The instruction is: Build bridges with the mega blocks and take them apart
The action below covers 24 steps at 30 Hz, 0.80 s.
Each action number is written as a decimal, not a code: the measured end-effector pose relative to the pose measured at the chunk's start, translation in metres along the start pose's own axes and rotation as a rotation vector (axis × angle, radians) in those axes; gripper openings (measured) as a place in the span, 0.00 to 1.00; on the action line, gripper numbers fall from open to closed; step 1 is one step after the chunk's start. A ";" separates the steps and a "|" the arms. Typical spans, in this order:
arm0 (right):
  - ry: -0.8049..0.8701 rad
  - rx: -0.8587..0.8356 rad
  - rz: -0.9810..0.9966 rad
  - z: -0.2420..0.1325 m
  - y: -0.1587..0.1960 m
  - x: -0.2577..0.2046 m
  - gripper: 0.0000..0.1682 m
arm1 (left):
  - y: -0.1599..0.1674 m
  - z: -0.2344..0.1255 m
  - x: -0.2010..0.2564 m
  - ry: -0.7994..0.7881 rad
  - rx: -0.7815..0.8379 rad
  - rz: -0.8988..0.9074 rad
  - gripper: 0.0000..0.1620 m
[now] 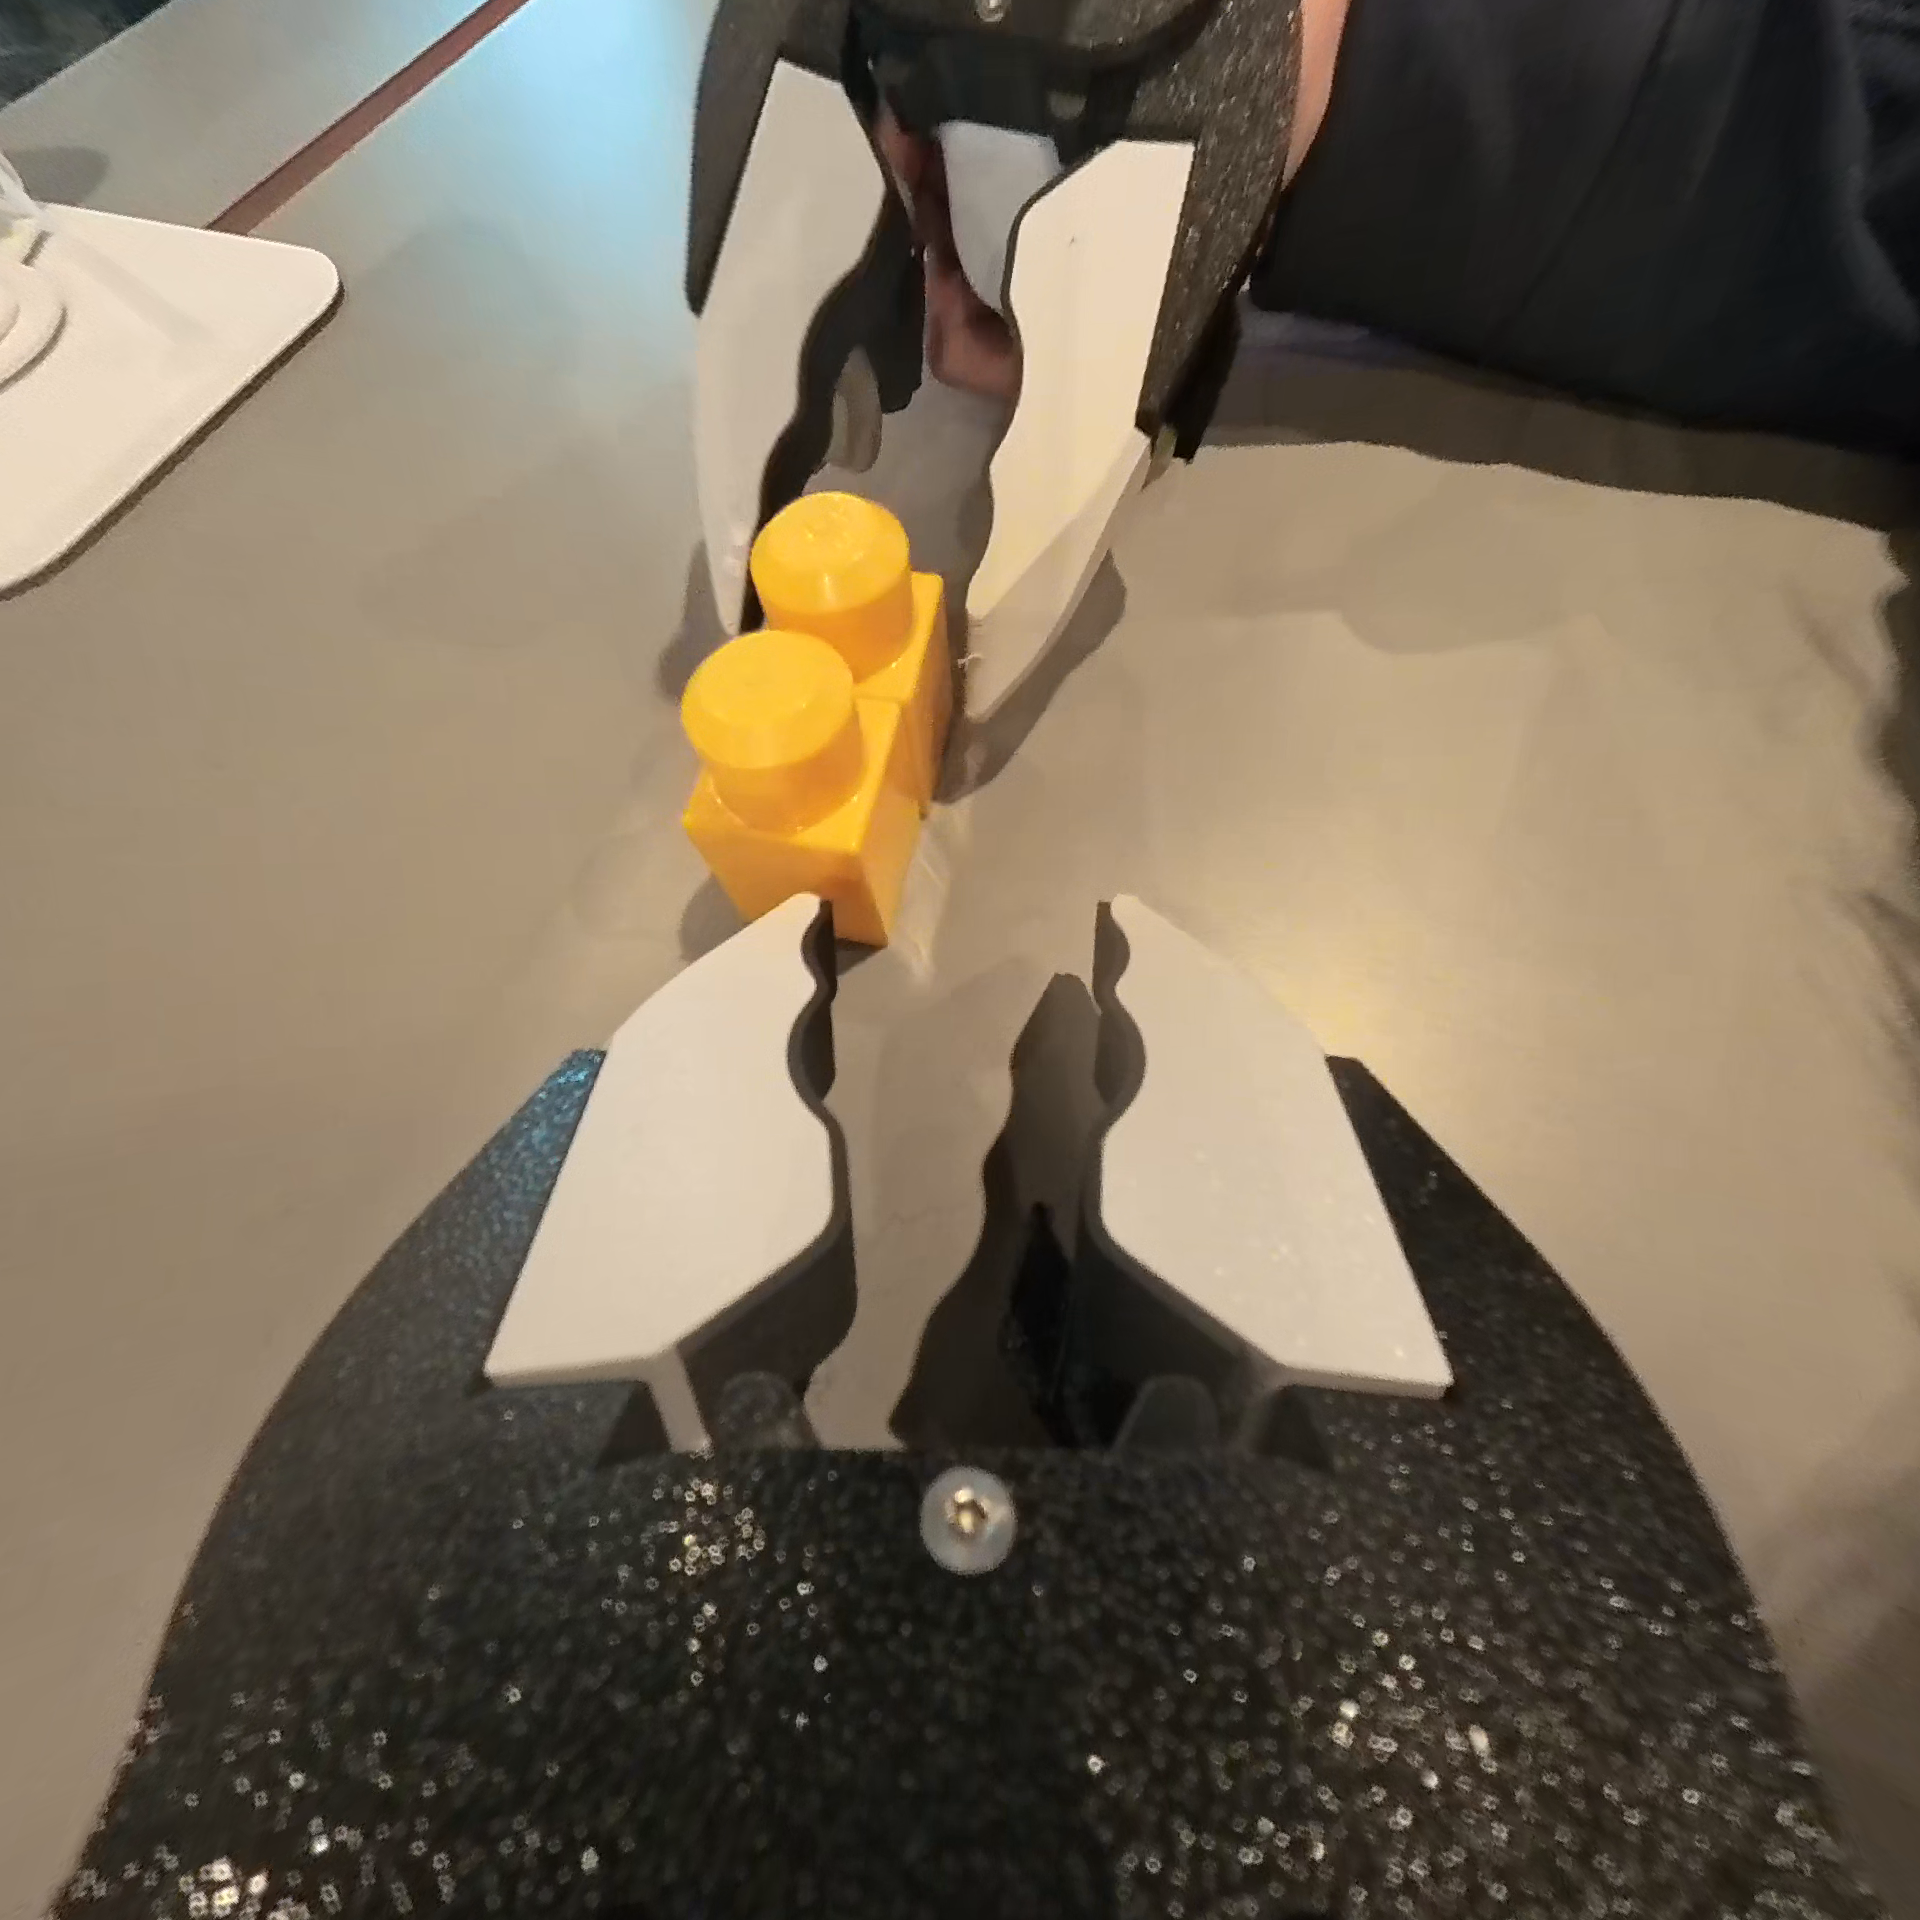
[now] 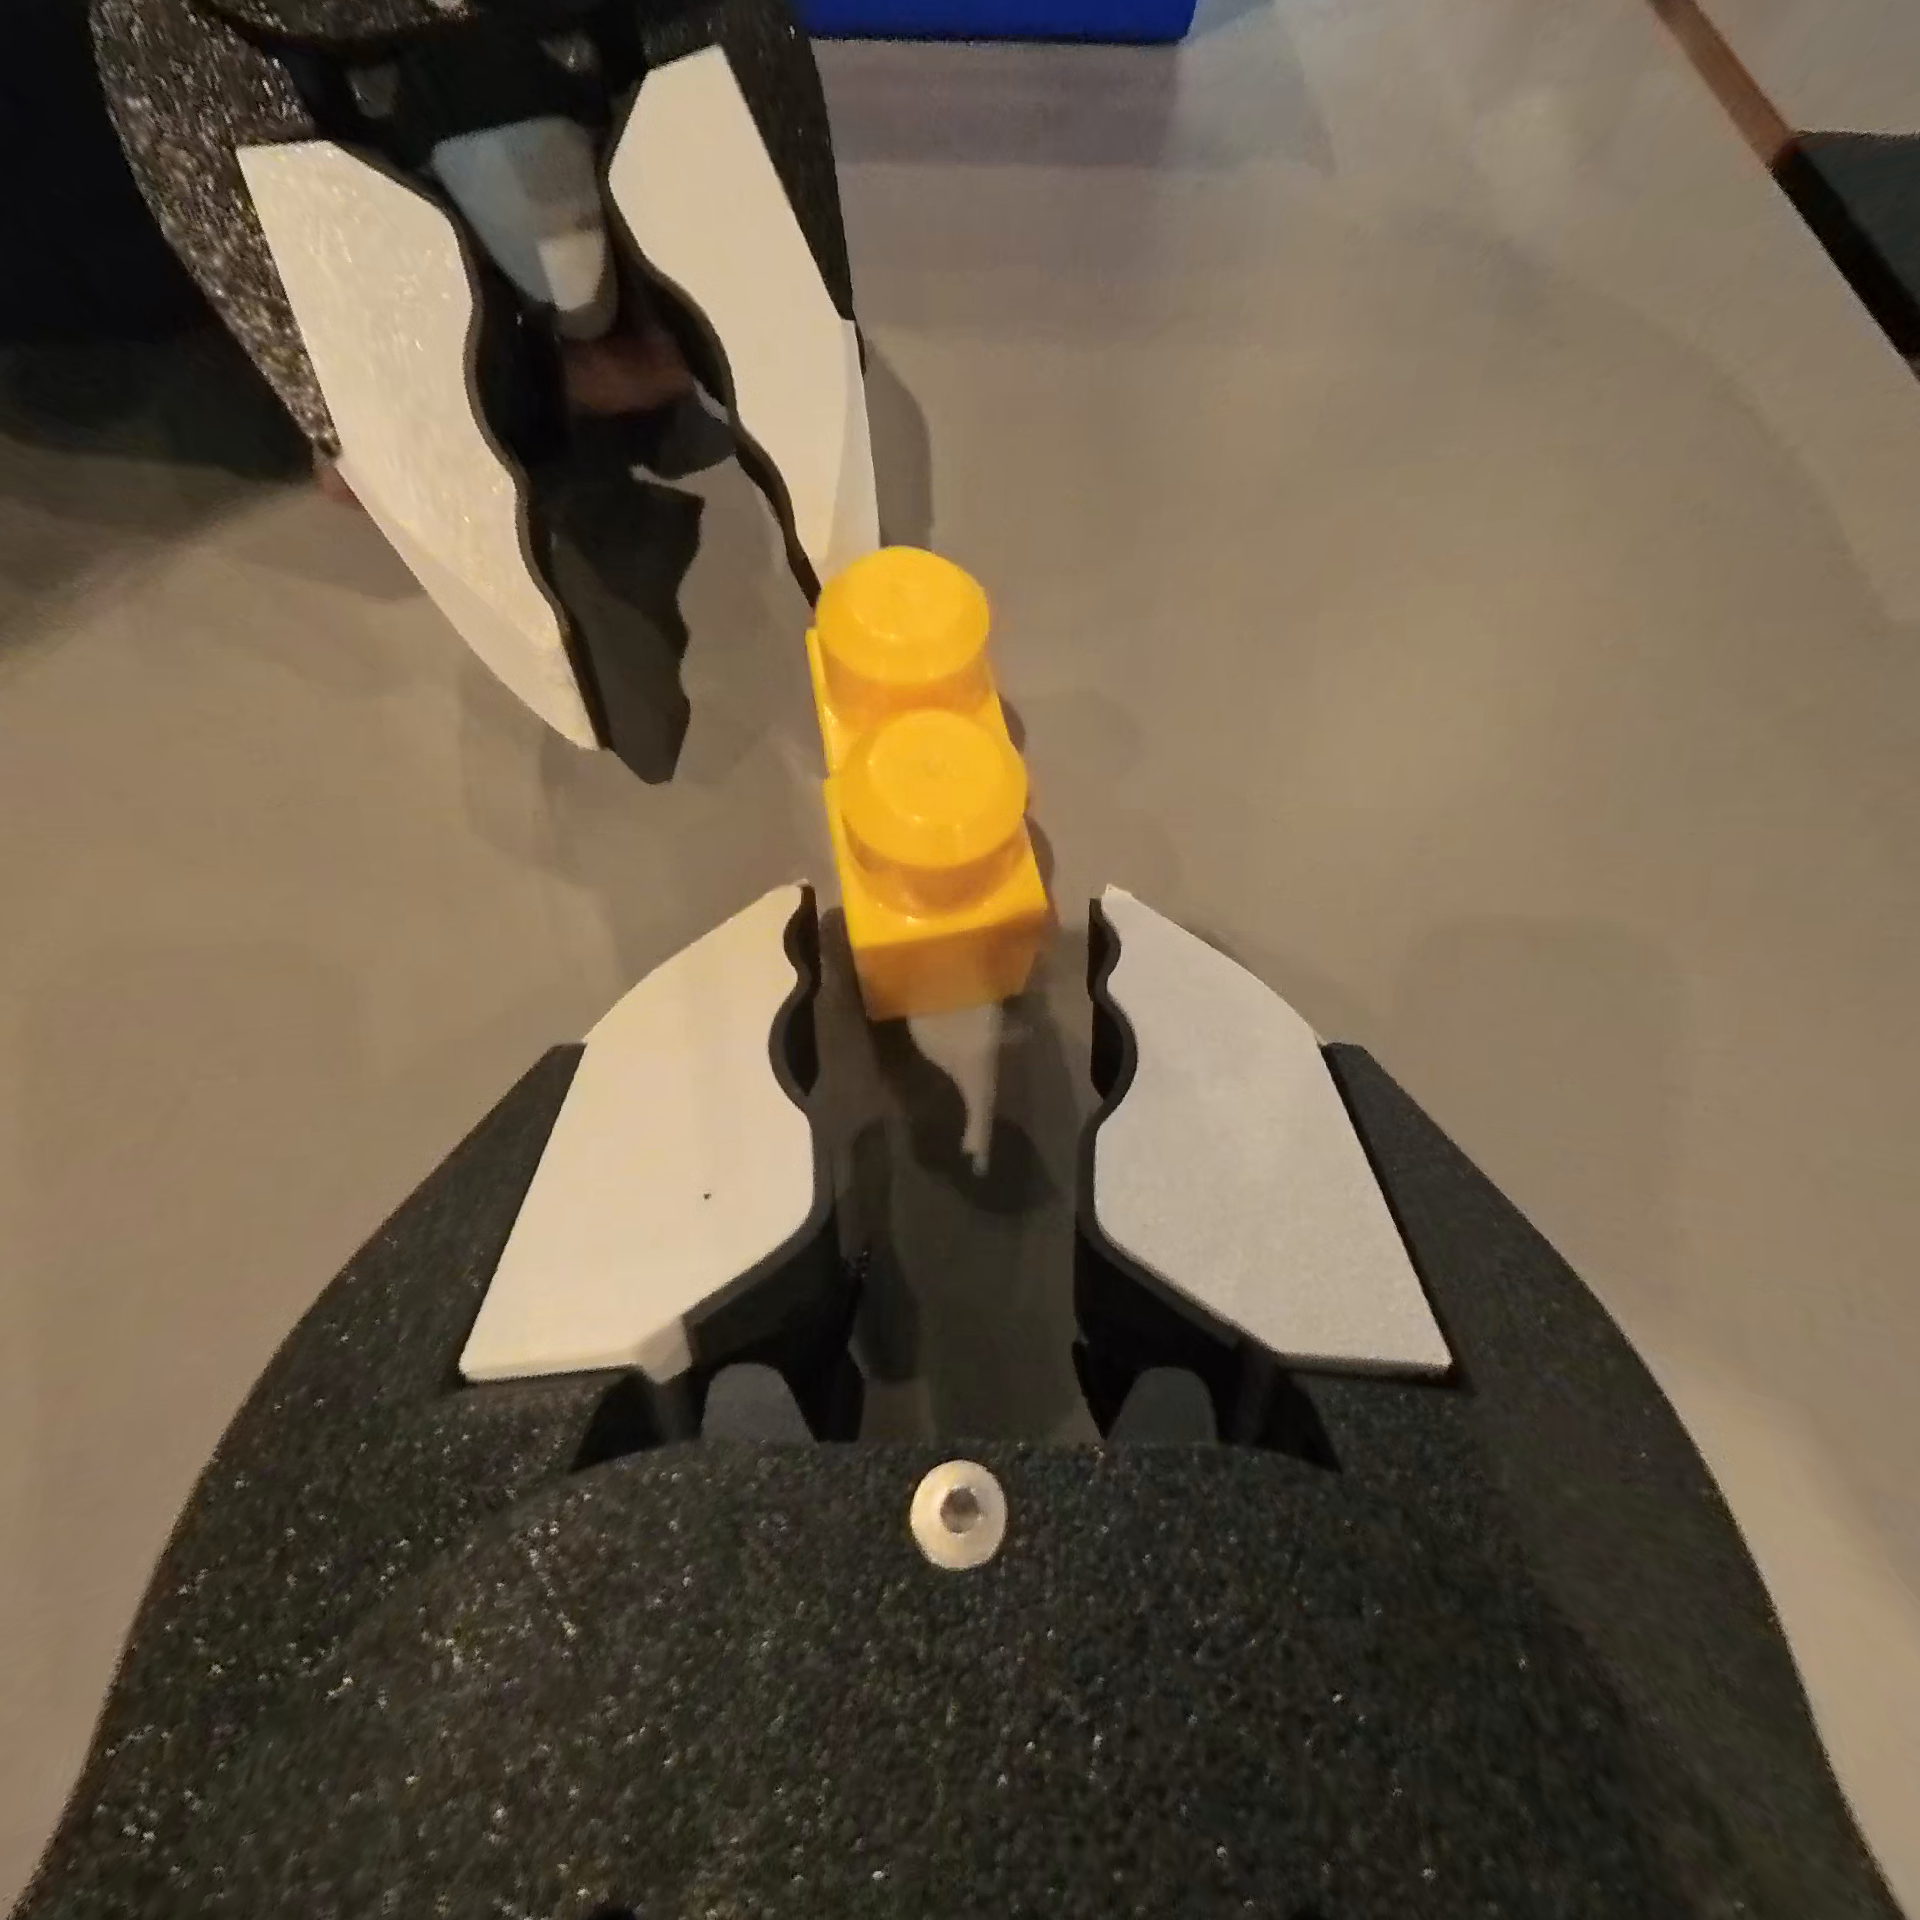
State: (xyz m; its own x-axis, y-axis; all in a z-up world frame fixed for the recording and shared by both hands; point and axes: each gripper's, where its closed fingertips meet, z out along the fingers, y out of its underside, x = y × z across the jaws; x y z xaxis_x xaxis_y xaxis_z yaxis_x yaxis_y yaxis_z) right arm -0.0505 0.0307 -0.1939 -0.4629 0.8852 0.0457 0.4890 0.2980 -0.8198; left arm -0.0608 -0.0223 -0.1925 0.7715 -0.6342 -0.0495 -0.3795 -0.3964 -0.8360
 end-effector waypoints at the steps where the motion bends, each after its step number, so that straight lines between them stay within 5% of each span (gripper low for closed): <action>1: -0.004 0.004 -0.002 0.000 0.000 0.000 0.29 | -0.001 0.000 -0.001 -0.002 0.000 0.000 0.29; 12: -0.025 0.043 -0.020 -0.007 0.000 0.003 0.24 | -0.006 0.004 -0.029 -0.016 -0.001 0.034 0.47; 24: 0.000 0.032 -0.009 -0.010 0.004 -0.002 0.18 | -0.008 0.028 -0.026 0.058 -0.057 0.028 0.41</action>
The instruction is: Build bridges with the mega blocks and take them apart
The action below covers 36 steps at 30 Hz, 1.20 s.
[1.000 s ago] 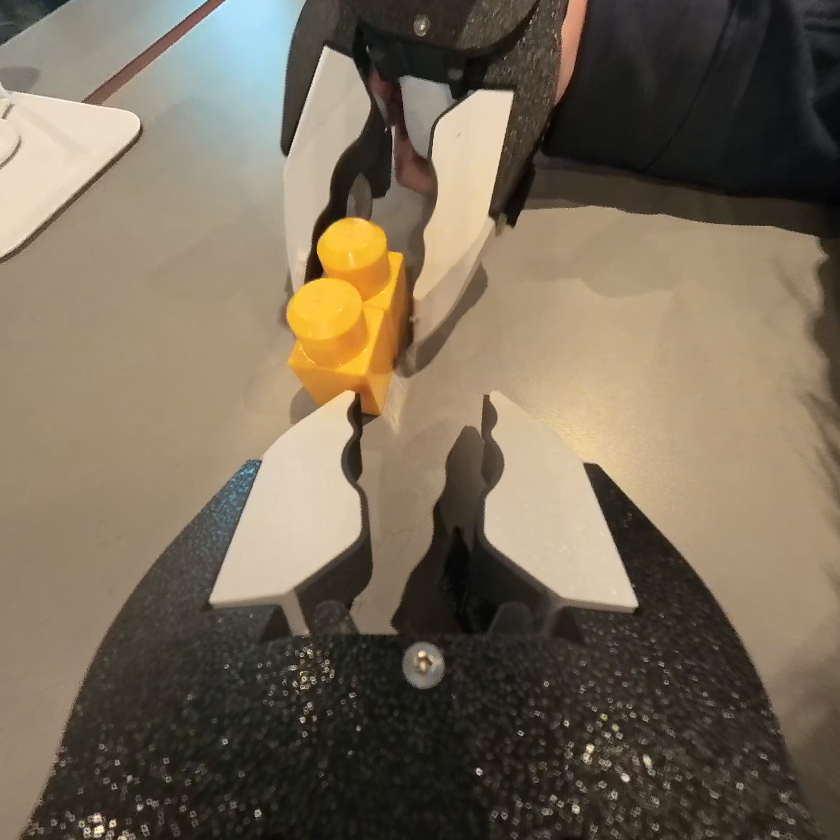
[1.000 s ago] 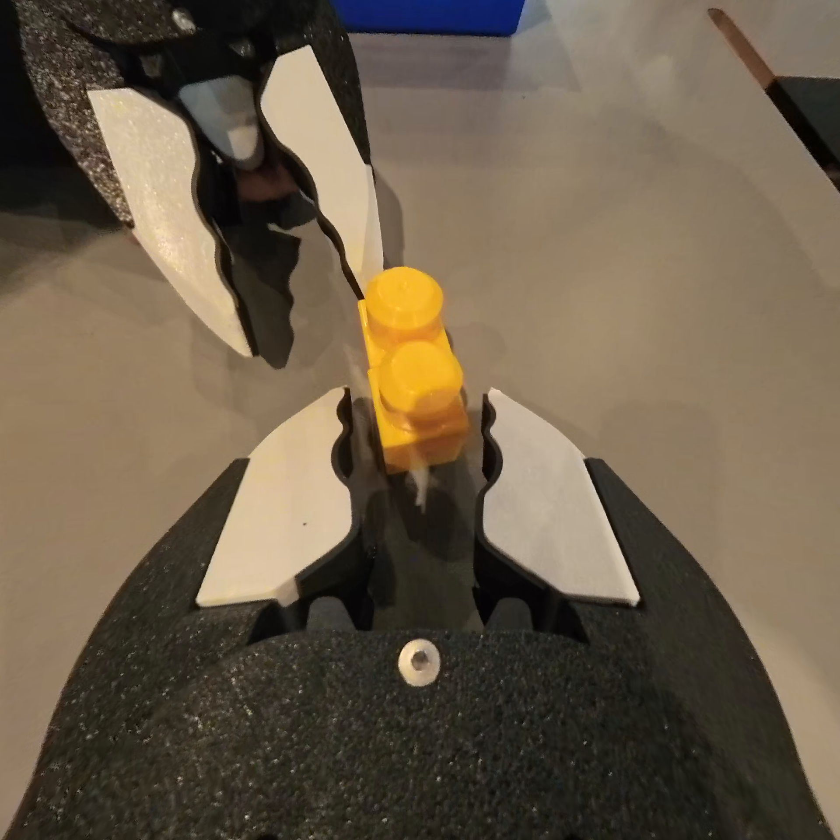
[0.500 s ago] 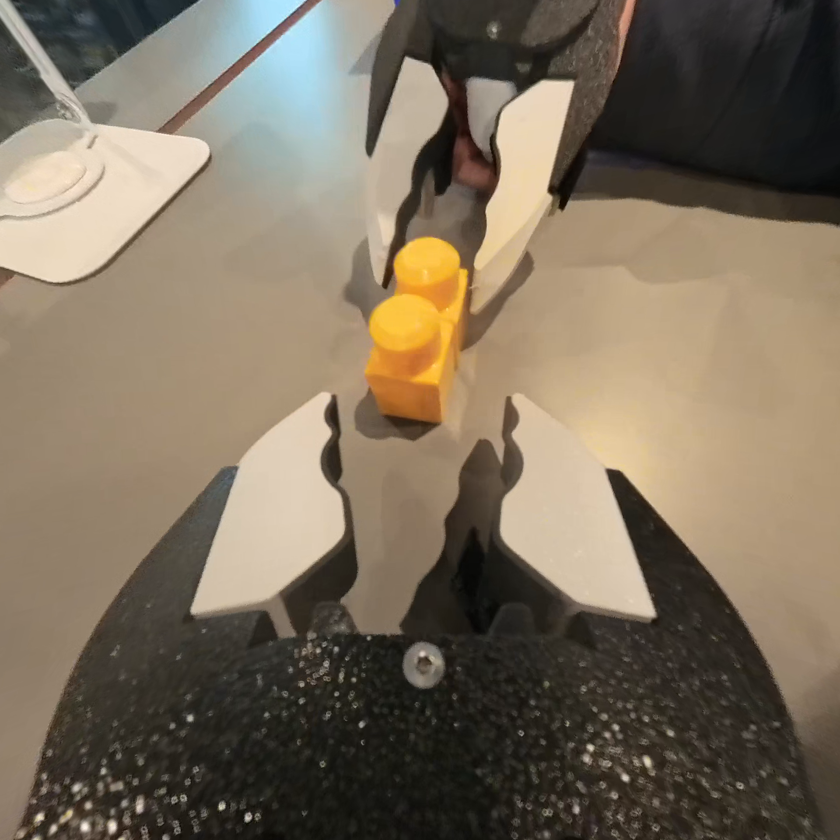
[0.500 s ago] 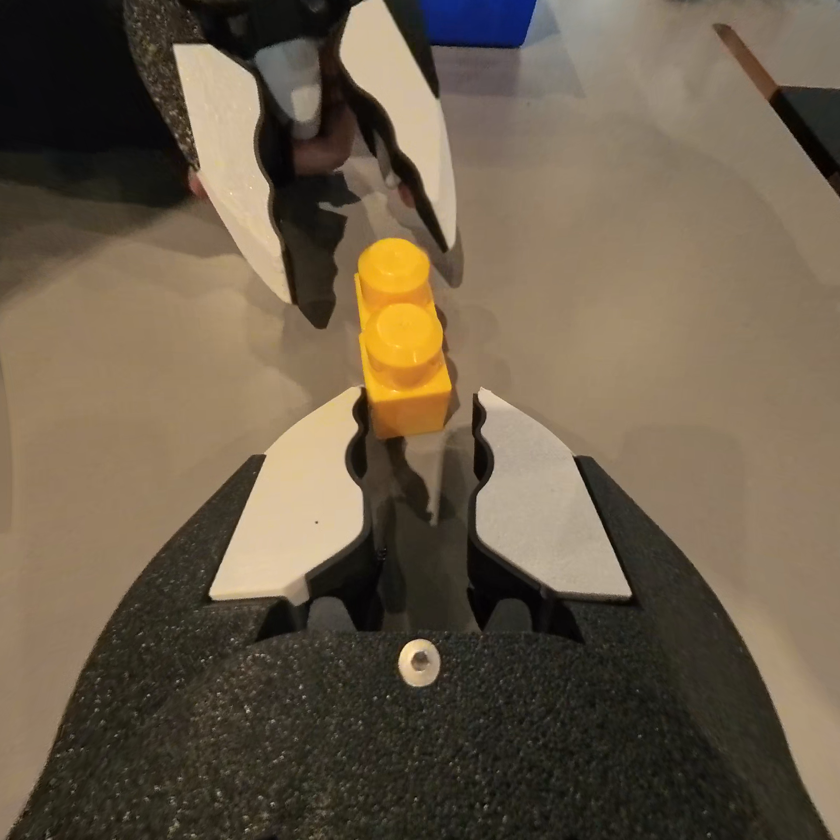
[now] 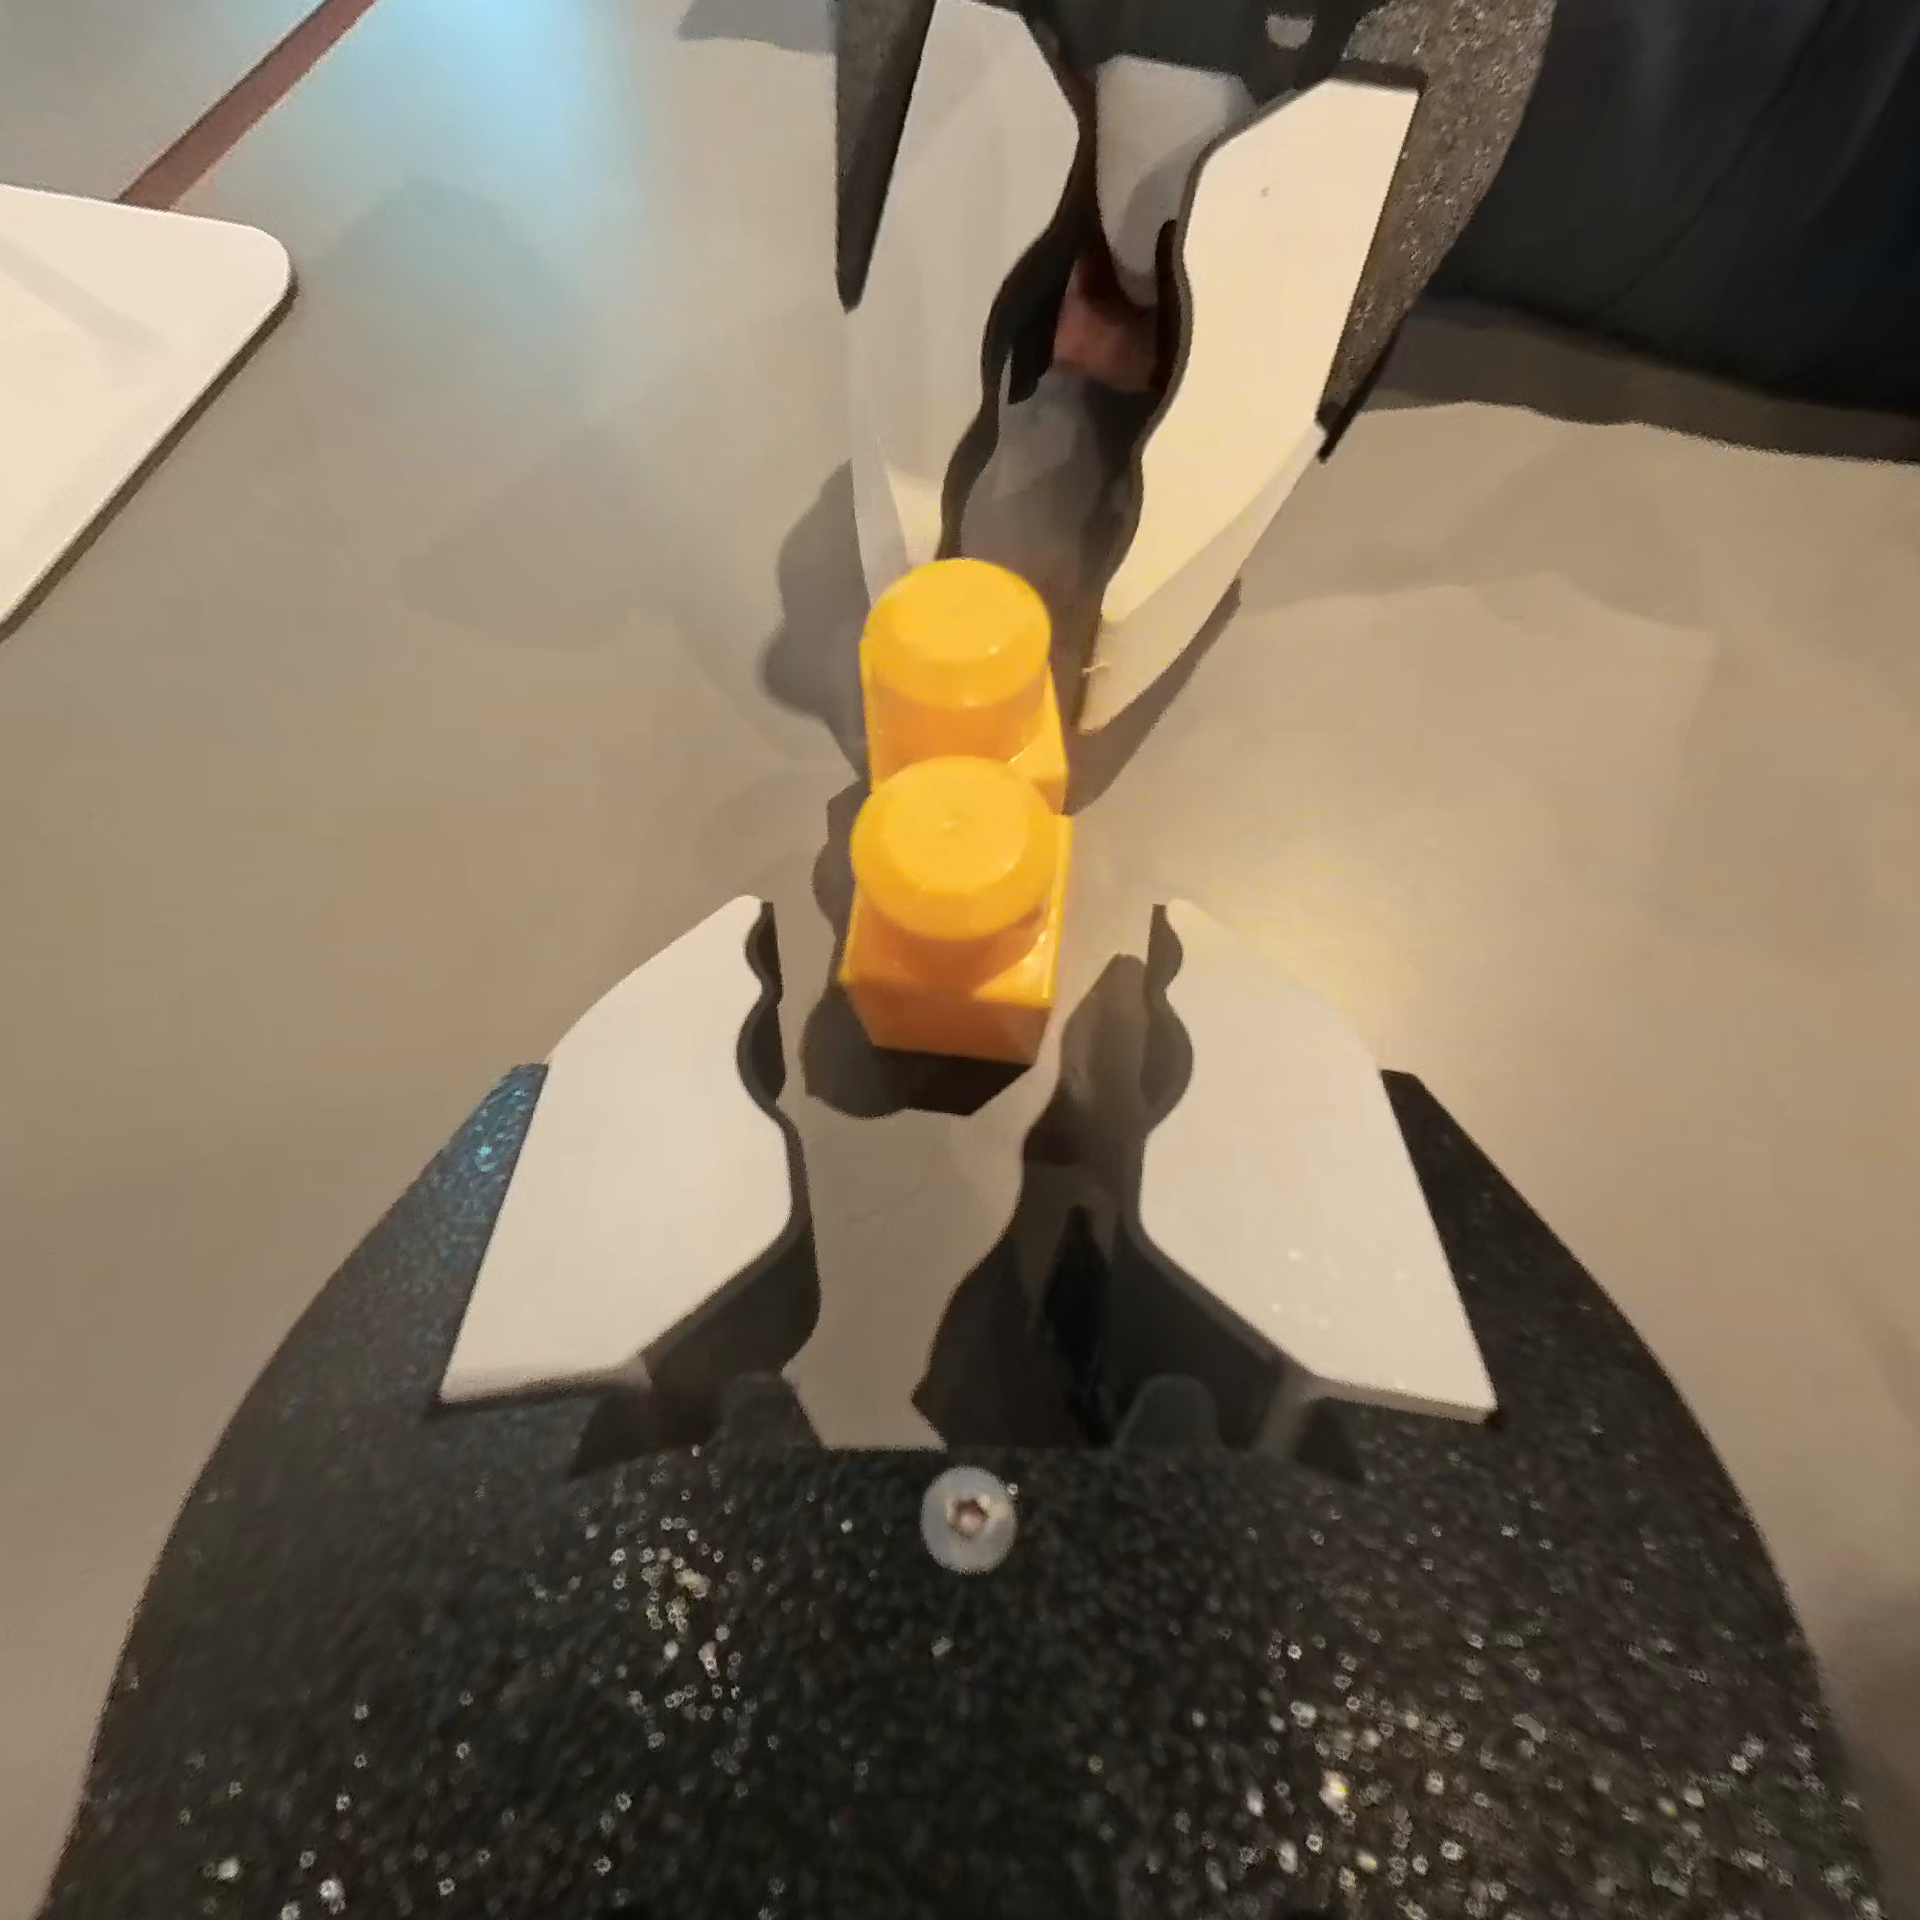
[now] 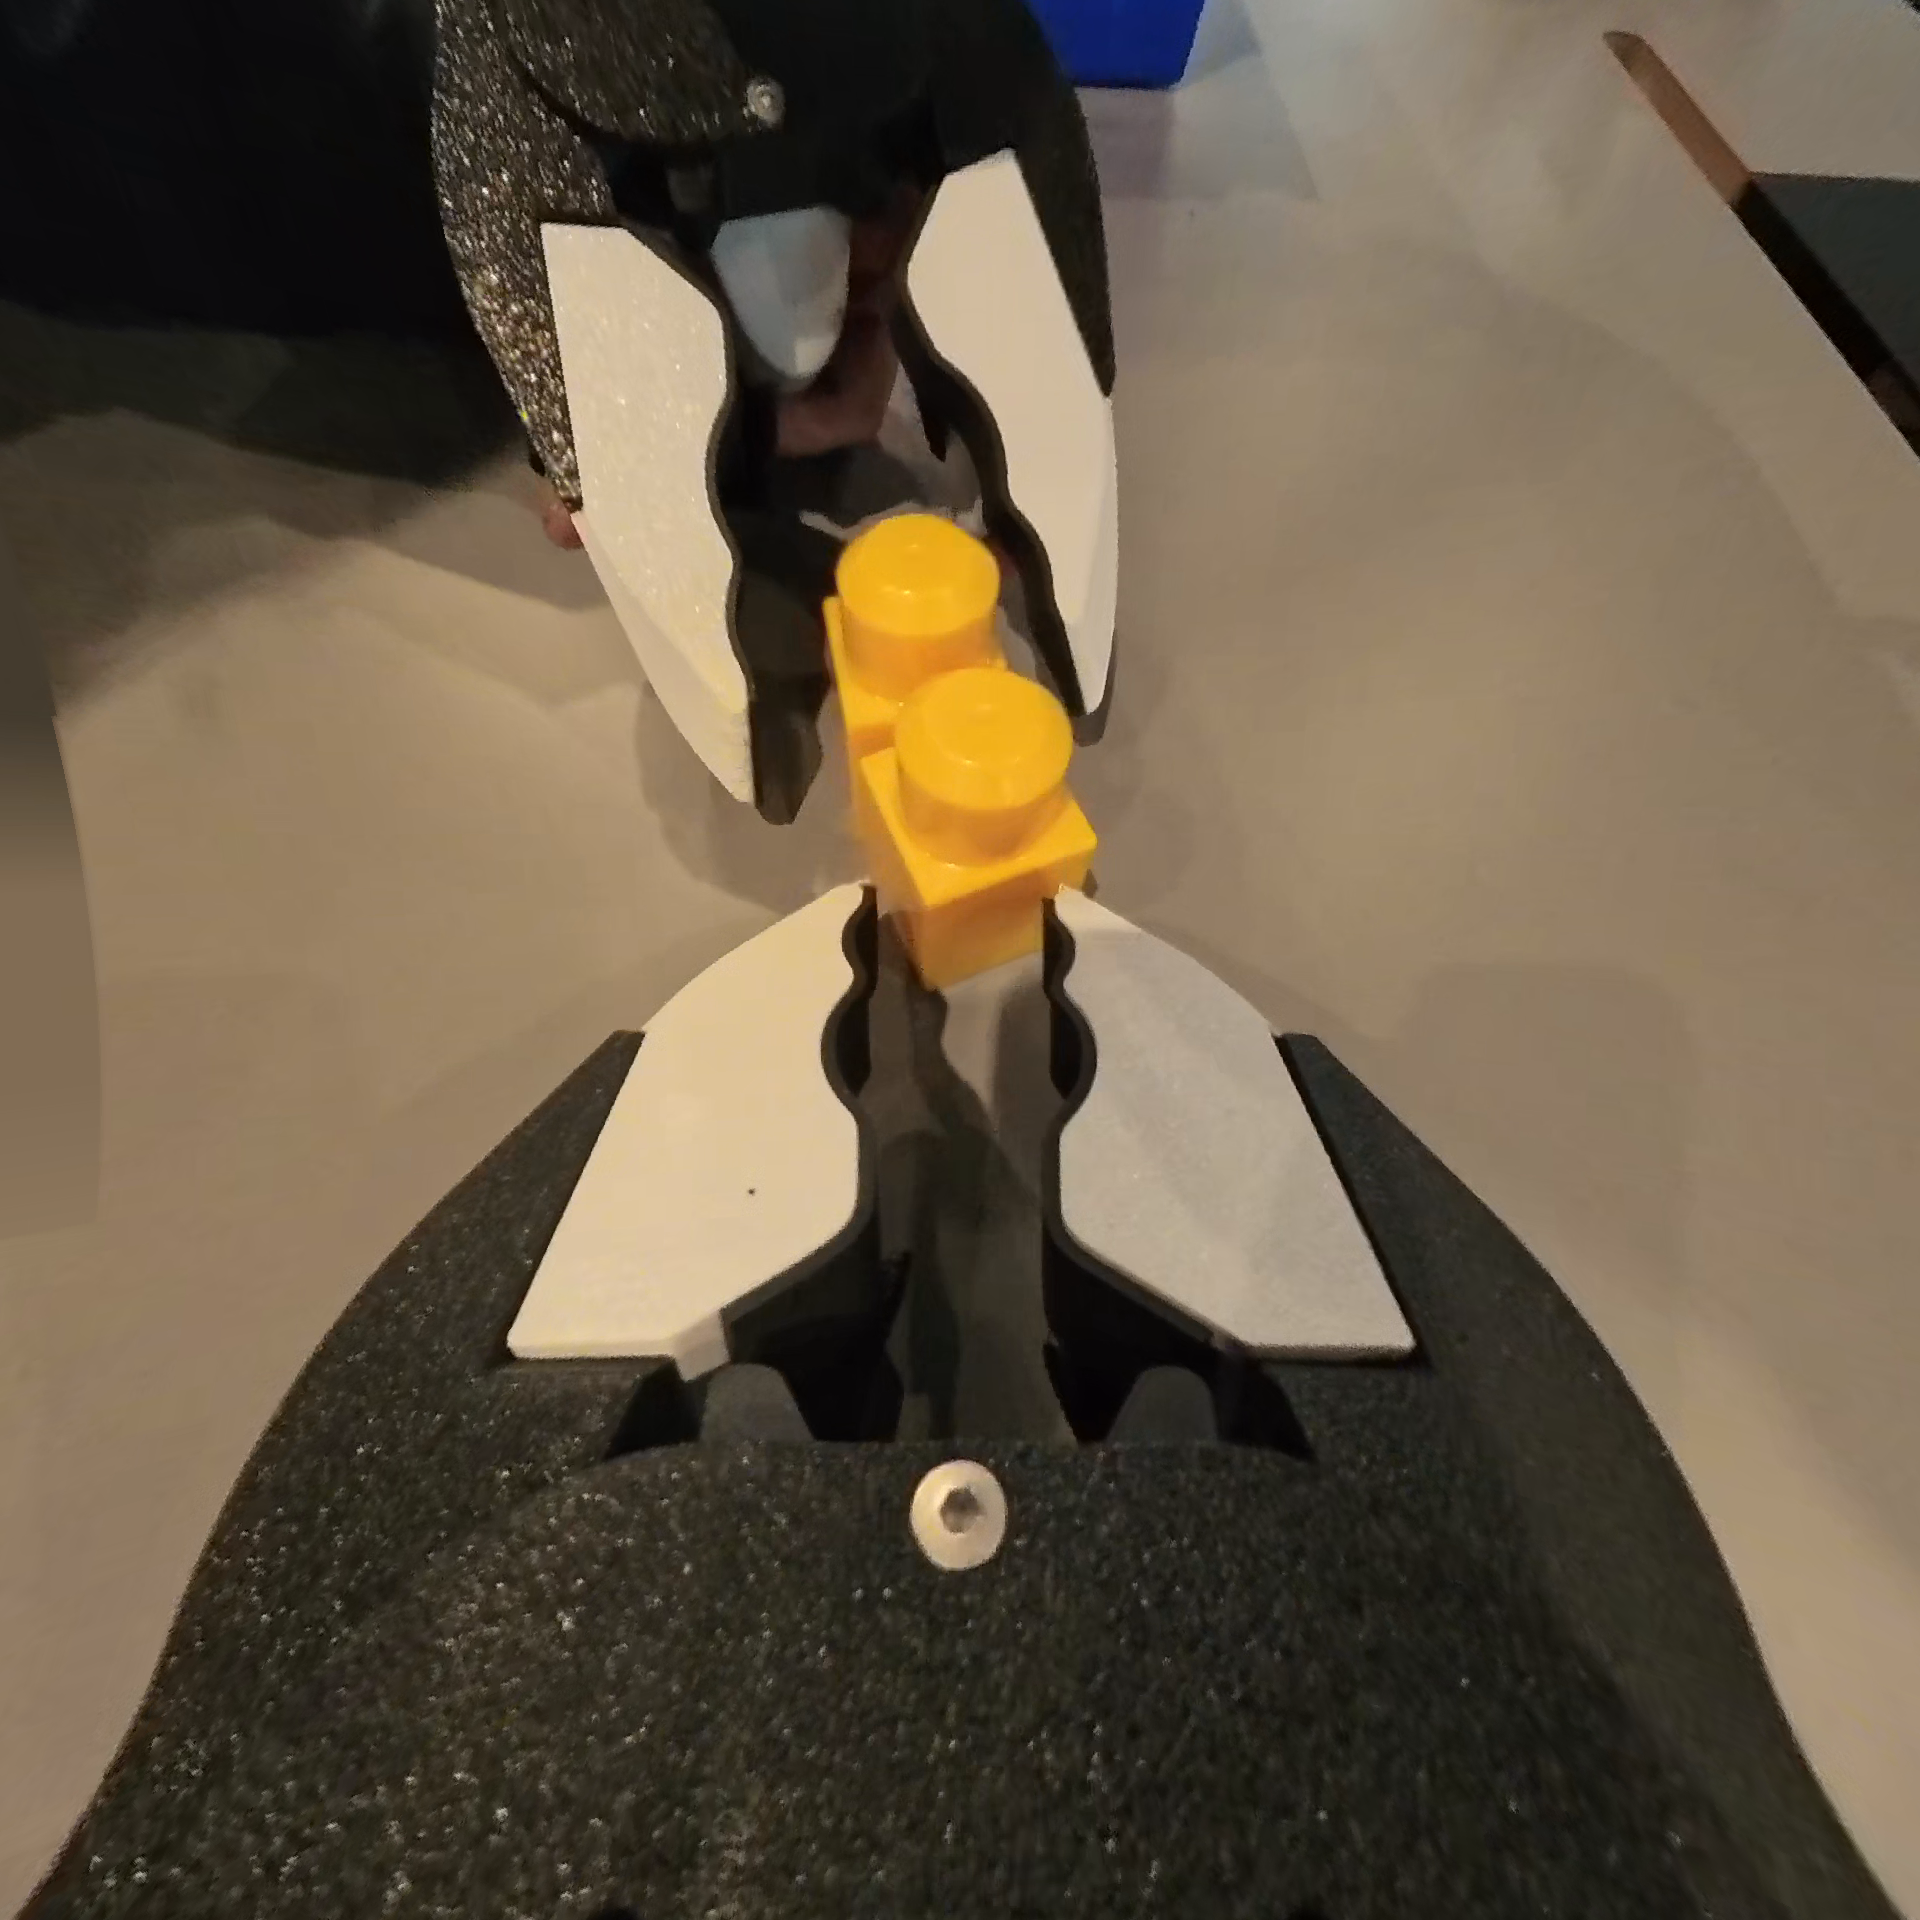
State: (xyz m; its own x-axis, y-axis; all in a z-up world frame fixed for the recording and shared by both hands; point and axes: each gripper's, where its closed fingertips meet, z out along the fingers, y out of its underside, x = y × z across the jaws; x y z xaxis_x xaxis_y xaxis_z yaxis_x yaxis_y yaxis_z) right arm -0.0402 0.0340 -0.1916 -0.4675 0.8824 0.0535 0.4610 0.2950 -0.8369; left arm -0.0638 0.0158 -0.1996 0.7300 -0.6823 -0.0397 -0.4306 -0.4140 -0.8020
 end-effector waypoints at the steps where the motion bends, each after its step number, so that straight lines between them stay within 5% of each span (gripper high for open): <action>1: -0.001 -0.003 -0.004 0.000 0.001 -0.001 0.18 | 0.000 0.000 0.001 0.000 0.001 0.008 0.41; 10: -0.027 0.031 -0.005 -0.002 -0.004 -0.006 0.09 | -0.006 0.002 0.000 0.036 0.035 0.014 0.39; 36: -0.055 0.016 -0.024 0.005 -0.006 -0.013 0.06 | 0.000 0.014 0.002 0.058 -0.044 0.074 0.27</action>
State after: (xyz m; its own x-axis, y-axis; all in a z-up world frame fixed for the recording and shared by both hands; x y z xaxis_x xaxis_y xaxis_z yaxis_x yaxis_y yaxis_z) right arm -0.0405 0.0187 -0.1901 -0.5194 0.8534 0.0441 0.4373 0.3097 -0.8443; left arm -0.0548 0.0224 -0.2079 0.6639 -0.7453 -0.0618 -0.5056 -0.3864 -0.7714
